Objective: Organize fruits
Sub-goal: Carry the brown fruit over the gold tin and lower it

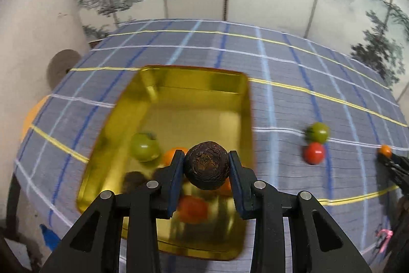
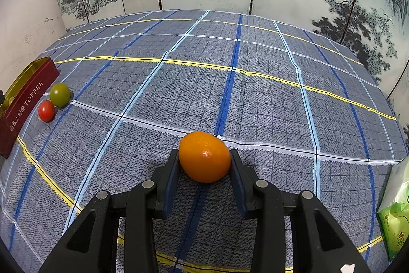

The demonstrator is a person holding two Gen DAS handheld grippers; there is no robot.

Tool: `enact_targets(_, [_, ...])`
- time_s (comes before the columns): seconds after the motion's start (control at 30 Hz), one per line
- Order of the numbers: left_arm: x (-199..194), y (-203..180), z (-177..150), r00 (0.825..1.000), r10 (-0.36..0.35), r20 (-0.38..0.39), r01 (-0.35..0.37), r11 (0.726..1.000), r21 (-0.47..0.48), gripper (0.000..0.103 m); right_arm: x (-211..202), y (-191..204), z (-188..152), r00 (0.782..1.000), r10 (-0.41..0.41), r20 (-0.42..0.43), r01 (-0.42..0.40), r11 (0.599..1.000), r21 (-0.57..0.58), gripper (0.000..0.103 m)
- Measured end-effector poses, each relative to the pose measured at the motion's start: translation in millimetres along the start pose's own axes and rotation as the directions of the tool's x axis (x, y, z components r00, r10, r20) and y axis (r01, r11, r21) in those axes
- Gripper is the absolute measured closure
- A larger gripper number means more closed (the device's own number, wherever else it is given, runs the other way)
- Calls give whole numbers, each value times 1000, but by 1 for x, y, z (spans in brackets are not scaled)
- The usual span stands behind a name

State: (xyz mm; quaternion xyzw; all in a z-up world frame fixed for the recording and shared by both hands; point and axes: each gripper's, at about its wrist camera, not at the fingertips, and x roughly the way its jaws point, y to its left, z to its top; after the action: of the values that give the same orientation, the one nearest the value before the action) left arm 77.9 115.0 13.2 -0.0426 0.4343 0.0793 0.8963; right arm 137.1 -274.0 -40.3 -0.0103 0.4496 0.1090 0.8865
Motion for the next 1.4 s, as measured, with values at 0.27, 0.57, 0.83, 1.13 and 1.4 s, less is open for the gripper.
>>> enact_targets(0.27, [14, 47, -4, 997, 74, -33, -76, 995, -63, 68, 0, 0, 0, 1000, -1, 0, 1, 1000, -1, 68])
enact_targets(0.57, [27, 61, -8, 993, 97, -61, -102, 992, -74, 68, 0, 0, 0, 1000, 0, 0, 0, 1000, -1, 68])
enact_targets(0.83, [32, 63, -9, 994, 92, -63, -97, 993, -69, 68, 0, 0, 0, 1000, -1, 0, 1, 1000, -1, 68])
enact_targets(1.13, [33, 64, -9, 993, 88, -73, -94, 992, -84, 68, 0, 0, 0, 1000, -1, 0, 1, 1000, -1, 68])
enact_targets(1.4, [33, 66, -10, 994, 82, -72, -88, 992, -88, 68, 0, 0, 0, 1000, -1, 0, 1, 1000, -2, 68])
